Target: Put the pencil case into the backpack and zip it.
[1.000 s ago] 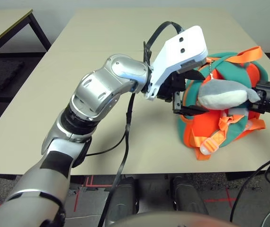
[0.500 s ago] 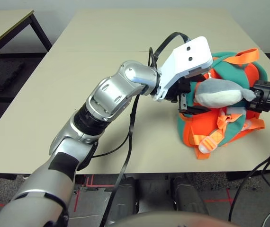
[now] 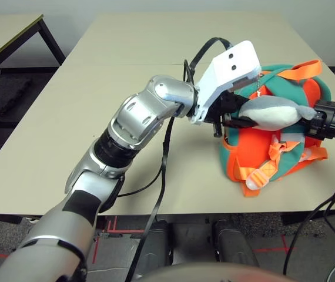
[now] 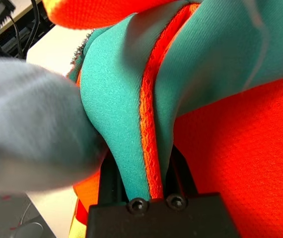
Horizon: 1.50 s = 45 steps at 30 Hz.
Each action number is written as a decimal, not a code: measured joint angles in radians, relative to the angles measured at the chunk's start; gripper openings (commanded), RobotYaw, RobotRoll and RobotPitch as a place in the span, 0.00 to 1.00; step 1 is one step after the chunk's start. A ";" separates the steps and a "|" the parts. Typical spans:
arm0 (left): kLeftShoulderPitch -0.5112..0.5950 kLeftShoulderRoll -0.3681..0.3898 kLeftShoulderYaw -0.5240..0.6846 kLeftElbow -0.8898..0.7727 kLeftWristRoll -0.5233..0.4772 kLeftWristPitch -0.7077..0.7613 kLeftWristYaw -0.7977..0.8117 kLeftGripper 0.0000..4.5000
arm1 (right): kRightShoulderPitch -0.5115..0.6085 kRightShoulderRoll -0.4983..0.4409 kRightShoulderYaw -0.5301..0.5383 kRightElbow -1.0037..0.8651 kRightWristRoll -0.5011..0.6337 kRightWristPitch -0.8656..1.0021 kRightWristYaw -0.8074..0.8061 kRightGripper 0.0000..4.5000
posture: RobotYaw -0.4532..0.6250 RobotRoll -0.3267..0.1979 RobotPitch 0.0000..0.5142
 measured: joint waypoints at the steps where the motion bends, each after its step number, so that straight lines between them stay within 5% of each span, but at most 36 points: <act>1: -0.001 0.000 0.026 0.001 -0.021 0.017 0.000 0.03 | 0.000 0.000 0.000 0.000 -0.001 0.000 0.000 0.04 | 0.45 0.62 0.12; 11: -0.014 0.079 0.385 0.112 -0.270 0.340 0.067 0.03 | 0.046 0.008 -0.030 -0.011 -0.013 0.000 0.003 0.04 | 0.44 0.62 0.13; 16: 0.090 0.085 0.537 0.067 -0.422 0.593 0.119 0.03 | 0.072 0.018 -0.038 -0.025 -0.017 -0.001 0.003 0.04 | 0.44 0.62 0.12; 27: 0.449 0.177 0.531 -0.011 -0.800 0.656 0.259 0.03 | 0.100 0.054 -0.040 -0.034 -0.034 -0.011 0.002 0.04 | 0.44 0.62 0.12; 45: 0.465 0.146 0.043 0.284 -0.410 0.351 0.090 0.03 | 0.233 0.120 -0.110 -0.097 -0.038 -0.068 -0.051 0.04 | 0.38 0.62 0.12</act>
